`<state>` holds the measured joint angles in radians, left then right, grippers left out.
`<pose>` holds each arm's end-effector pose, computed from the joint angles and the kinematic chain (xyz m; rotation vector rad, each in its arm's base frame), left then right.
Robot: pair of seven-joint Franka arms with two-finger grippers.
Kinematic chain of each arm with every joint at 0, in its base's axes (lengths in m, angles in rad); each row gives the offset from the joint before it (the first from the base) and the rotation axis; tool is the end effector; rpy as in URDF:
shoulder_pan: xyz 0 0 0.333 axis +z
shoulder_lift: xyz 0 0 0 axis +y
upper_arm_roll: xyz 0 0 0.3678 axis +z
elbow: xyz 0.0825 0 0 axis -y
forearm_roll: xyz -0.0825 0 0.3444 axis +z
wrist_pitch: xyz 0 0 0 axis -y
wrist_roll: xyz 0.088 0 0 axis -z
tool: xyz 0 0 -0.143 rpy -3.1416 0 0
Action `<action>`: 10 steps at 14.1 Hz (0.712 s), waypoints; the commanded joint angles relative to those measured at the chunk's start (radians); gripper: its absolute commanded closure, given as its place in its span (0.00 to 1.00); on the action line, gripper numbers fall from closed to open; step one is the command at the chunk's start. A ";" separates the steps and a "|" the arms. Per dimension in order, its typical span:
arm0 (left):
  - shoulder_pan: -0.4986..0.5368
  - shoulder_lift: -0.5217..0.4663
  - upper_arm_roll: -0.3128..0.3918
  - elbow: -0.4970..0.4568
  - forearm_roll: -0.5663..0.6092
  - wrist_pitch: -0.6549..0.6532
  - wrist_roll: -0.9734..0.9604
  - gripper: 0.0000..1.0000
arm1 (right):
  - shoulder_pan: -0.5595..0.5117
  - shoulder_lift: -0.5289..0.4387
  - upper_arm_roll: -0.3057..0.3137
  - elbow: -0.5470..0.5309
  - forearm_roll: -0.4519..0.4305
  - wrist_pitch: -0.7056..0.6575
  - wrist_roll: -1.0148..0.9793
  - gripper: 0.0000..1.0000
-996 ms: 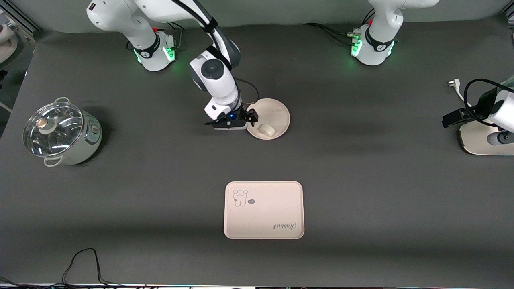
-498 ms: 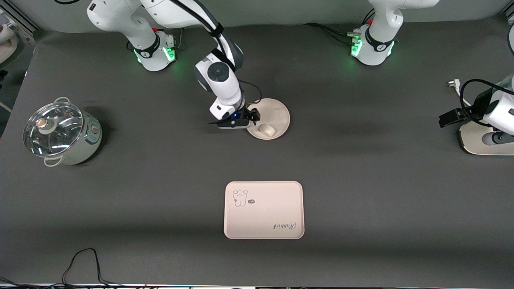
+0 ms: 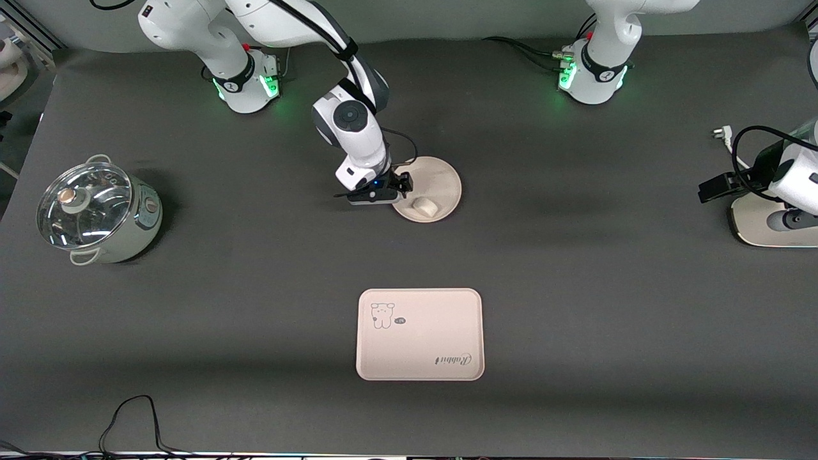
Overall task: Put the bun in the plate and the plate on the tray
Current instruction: 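Lower the right gripper and pinch the plate rim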
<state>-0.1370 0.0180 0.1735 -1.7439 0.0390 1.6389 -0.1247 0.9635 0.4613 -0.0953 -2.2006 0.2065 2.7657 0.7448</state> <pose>0.5121 0.0233 0.5624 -3.0794 -0.2412 0.1868 0.3732 0.4332 0.2262 -3.0308 0.0796 -0.0659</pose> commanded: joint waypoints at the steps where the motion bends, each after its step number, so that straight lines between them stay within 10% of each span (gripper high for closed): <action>1: -0.013 -0.015 0.008 -0.005 -0.002 -0.016 0.013 0.00 | 0.009 -0.001 0.000 -0.001 0.027 0.008 0.013 0.46; 6: -0.013 -0.015 0.006 -0.005 -0.002 -0.017 0.011 0.00 | 0.008 -0.004 0.000 -0.001 0.028 0.005 0.010 0.91; 10: -0.013 -0.015 0.006 -0.005 -0.002 -0.019 0.011 0.00 | 0.003 -0.012 0.000 -0.001 0.027 0.005 0.004 0.94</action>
<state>-0.1383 0.0180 0.1723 -1.7439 0.0389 1.6358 -0.1245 0.9632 0.4560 -0.0946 -2.1977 0.2119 2.7674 0.7454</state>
